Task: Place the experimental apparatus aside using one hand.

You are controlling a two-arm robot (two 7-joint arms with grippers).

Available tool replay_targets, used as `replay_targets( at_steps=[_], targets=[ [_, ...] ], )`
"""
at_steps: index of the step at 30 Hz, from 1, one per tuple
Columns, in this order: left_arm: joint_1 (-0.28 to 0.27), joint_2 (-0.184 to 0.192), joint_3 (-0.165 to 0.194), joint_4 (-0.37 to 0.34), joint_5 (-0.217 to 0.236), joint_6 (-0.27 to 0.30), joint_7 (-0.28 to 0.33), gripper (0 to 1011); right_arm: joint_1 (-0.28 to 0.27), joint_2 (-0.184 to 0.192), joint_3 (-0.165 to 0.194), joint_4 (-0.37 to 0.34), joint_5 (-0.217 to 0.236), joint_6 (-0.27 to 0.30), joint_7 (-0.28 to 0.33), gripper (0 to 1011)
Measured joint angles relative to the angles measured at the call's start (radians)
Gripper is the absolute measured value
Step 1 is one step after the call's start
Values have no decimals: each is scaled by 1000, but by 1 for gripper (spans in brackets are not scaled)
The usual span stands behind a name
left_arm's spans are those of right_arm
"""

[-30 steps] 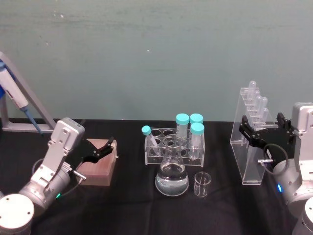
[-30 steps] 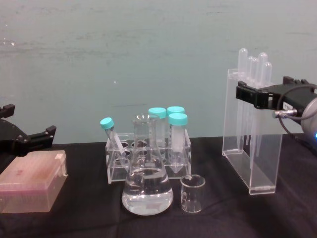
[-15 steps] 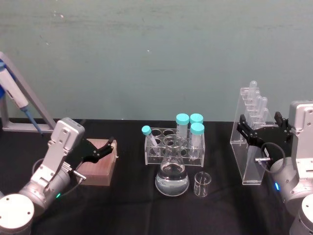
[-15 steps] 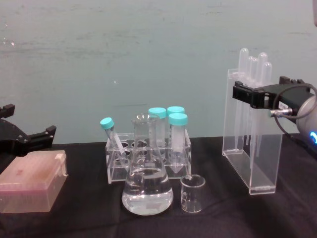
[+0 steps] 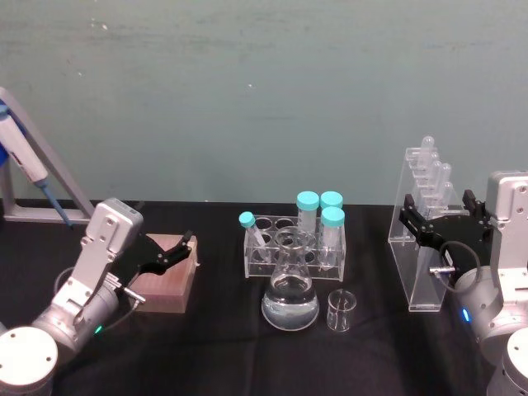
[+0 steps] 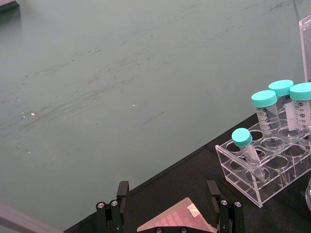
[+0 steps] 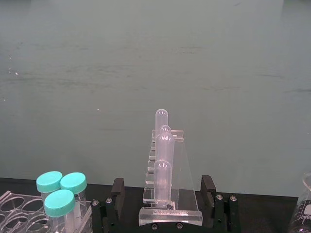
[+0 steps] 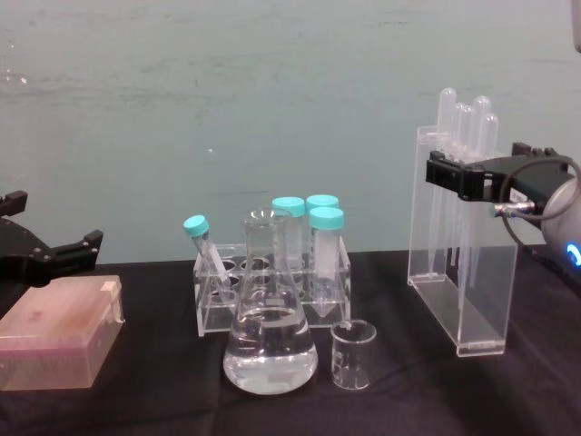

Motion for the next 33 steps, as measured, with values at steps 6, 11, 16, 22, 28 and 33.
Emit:
replay_targets(
  at_steps=[6, 11, 16, 22, 28, 33],
  targets=[
    [0, 0, 0, 0, 0, 0, 0, 1000, -1, -5, 5, -2, -7, 1, 2, 1000],
    [0, 0, 0, 0, 0, 0, 0, 1000, -1, -9, 8, -2, -11, 2, 3, 1000],
    [0, 0, 0, 0, 0, 0, 0, 1000, 2, -12, 11, 1, -13, 2, 4, 1000],
    [0, 0, 0, 0, 0, 0, 0, 1000, 7, -16, 15, 7, -16, 3, 4, 1000],
    [0, 0, 0, 0, 0, 0, 0, 1000, 10, -18, 16, 11, -17, 5, 5, 1000],
    [0, 0, 0, 0, 0, 0, 0, 1000, 11, -19, 18, 12, -18, 6, 6, 1000]
  ],
)
